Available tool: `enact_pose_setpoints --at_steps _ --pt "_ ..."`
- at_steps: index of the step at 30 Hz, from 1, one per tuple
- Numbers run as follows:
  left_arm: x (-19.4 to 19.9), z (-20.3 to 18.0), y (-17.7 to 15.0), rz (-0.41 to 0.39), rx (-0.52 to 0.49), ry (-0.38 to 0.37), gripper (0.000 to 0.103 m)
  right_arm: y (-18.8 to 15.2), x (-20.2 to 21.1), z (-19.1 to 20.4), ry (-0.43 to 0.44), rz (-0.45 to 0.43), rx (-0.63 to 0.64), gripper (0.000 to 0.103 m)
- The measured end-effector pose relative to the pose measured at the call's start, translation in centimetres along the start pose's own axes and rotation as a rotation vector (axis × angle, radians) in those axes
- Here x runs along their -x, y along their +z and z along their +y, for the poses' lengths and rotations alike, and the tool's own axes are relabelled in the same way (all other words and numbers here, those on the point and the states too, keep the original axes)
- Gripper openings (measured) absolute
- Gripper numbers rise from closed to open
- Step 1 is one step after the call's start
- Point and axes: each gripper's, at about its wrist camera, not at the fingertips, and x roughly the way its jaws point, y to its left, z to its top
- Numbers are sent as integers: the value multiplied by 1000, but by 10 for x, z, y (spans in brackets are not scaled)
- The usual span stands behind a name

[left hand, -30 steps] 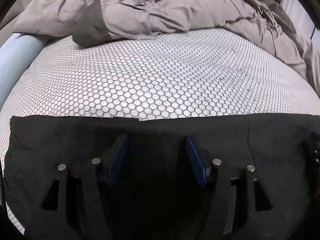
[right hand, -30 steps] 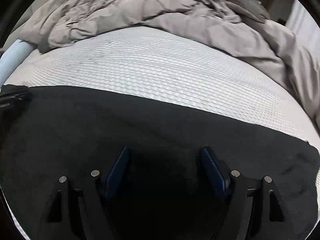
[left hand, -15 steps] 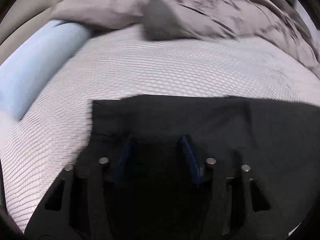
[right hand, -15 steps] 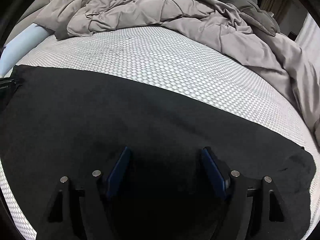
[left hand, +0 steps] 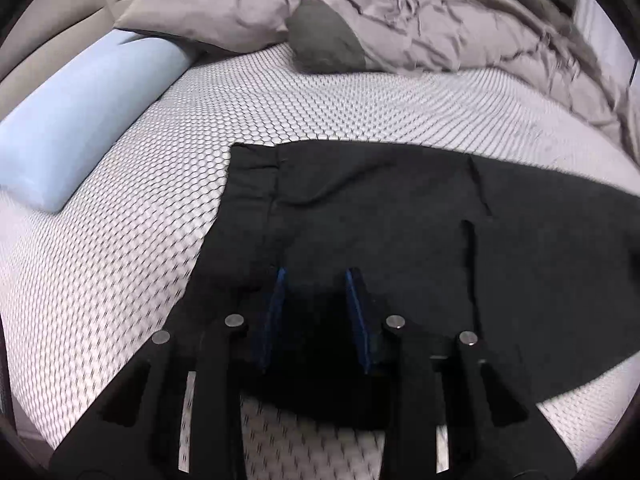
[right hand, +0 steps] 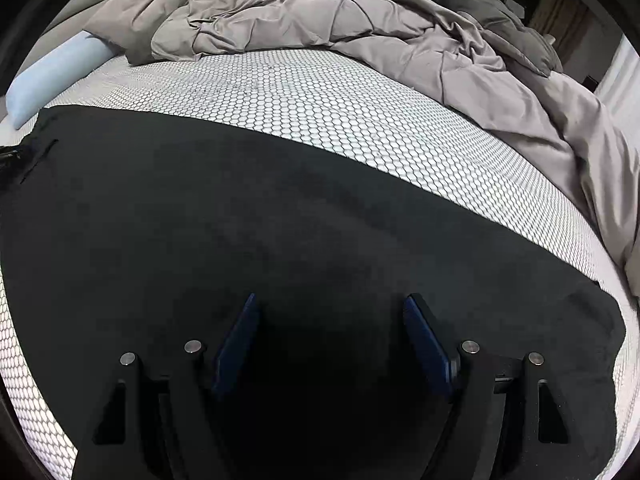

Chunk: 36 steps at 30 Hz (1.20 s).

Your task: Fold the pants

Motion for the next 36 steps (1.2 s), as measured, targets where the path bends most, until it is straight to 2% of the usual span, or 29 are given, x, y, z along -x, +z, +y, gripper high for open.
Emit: enact_pose_setpoints --at_steps 2,4,6,8,10,13,16,17,19,21,23,25,27,28,29,30,31,33,36 --pt "18 -7 -7 -16 -12 1 30 -4 8 3 35 -3 13 76" --pt "31 -21 -16 -26 -41 -97 32 -6 18 9 98 -23 17 76" --pt "29 -34 -26 12 -73 -164 42 -6 24 17 162 -37 21 76" --pt "12 -46 -29 84 -126 -109 43 -8 25 29 230 -36 50 76" --pt "9 -44 -33 88 -122 -61 49 -17 17 40 197 3 110 76" --pt "29 -41 -29 62 -75 -24 49 -33 17 30 140 14 135 76" --pt "55 -62 -20 -35 -112 -124 49 -52 24 -9 24 28 80 76" --pt "63 -75 -20 -56 -132 -150 51 -63 27 -30 -15 35 44 77" --pt "71 -110 -21 -69 -171 -196 56 -79 32 -59 -41 48 -22 78" --pt "71 -151 -22 -68 -205 -261 65 -97 40 -94 -90 55 -98 78" --pt "67 -197 -26 -53 -236 -358 66 -113 50 -124 -110 54 -176 78" --pt "67 -239 -35 -42 -273 -418 67 -128 57 -144 -135 51 -215 78" --pt "62 -284 -38 -21 -310 -461 74 -144 65 -167 -135 29 -274 75" --pt "58 -303 -41 -7 -315 -474 77 -152 68 -177 -171 25 -308 76" --pt "55 -324 -49 5 -320 -481 78 -159 72 -189 -259 20 -349 76" --pt "63 -344 -63 16 -326 -487 78 -166 75 -200 -300 11 -402 76" --pt "58 -360 -63 33 -347 -494 78 -173 77 -211 -292 2 -457 76" --pt "56 -398 -74 54 -460 -499 80 -186 81 -223 -206 -17 -516 75" --pt "51 -436 -89 46 -578 -411 84 -201 100 -228 -149 -61 -560 76"
